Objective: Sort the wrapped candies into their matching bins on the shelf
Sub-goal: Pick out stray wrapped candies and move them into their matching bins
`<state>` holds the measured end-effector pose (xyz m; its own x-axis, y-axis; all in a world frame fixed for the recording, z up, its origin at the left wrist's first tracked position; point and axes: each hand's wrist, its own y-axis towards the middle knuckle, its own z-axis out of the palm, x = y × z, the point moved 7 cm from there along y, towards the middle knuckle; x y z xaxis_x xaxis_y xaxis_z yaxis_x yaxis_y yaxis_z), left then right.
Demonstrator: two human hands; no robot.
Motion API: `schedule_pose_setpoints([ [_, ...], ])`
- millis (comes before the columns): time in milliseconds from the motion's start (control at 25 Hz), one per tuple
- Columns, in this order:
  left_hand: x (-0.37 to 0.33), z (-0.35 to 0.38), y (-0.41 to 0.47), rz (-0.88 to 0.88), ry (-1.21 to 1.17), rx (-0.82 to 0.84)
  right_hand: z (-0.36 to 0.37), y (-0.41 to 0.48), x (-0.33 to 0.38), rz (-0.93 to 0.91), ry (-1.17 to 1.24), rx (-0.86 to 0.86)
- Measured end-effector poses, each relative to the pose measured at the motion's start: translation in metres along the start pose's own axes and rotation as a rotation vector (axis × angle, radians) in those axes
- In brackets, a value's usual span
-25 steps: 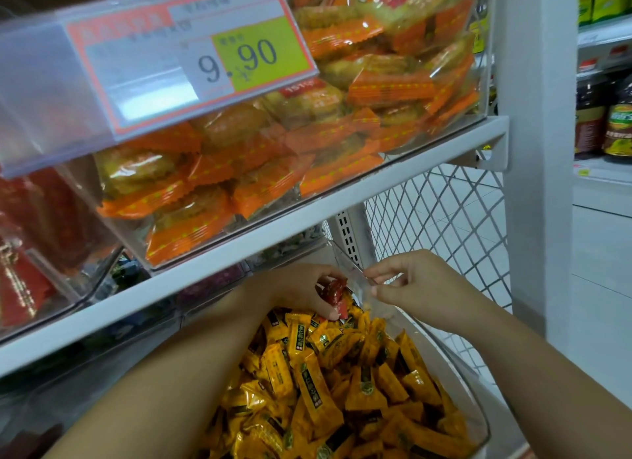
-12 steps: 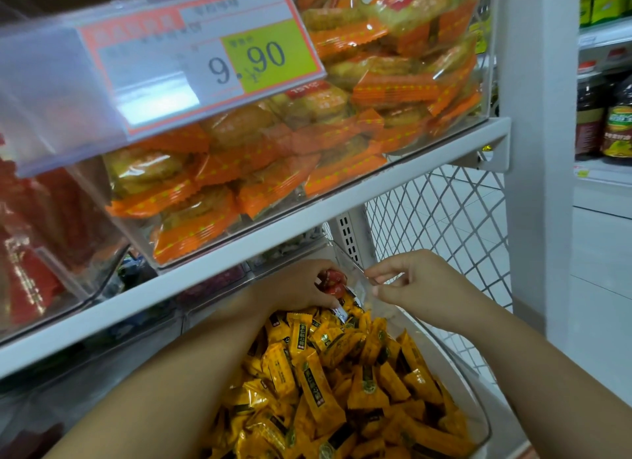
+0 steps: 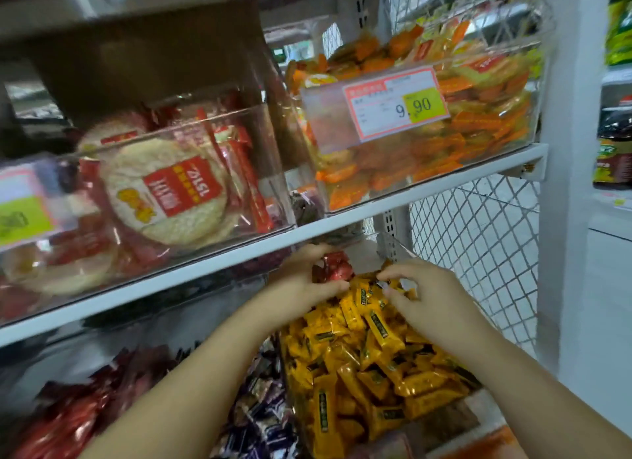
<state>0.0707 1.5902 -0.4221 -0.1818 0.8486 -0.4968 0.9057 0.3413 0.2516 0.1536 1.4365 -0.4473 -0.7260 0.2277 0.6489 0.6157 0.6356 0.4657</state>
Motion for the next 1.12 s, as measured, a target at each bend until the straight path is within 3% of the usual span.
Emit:
schedule_pose_setpoints([
  [200, 0.036, -0.054, -0.096, -0.104, 0.002, -0.103, 0.050, -0.040, 0.054, -0.048, -0.021, 0.151],
  [400, 0.097, -0.109, -0.195, -0.254, 0.088, -0.317, 0.094, -0.047, 0.110, -0.105, -0.049, 0.255],
  [560, 0.150, -0.136, -0.257, -0.386, 0.128, -0.479, 0.121, -0.052, 0.132, -0.078, -0.224, 0.269],
  [840, 0.188, -0.152, -0.284, -0.568, 0.285, -0.477, 0.122, -0.049, 0.137, -0.041, -0.332, 0.260],
  [1000, 0.143, -0.152, -0.260, -0.354, 0.239, -0.556, 0.118, -0.051, 0.131, -0.072, -0.214, 0.351],
  [1120, 0.095, -0.127, -0.225, -0.210, 0.145, -0.487, 0.099, -0.052, 0.126, -0.107, -0.140, 0.327],
])
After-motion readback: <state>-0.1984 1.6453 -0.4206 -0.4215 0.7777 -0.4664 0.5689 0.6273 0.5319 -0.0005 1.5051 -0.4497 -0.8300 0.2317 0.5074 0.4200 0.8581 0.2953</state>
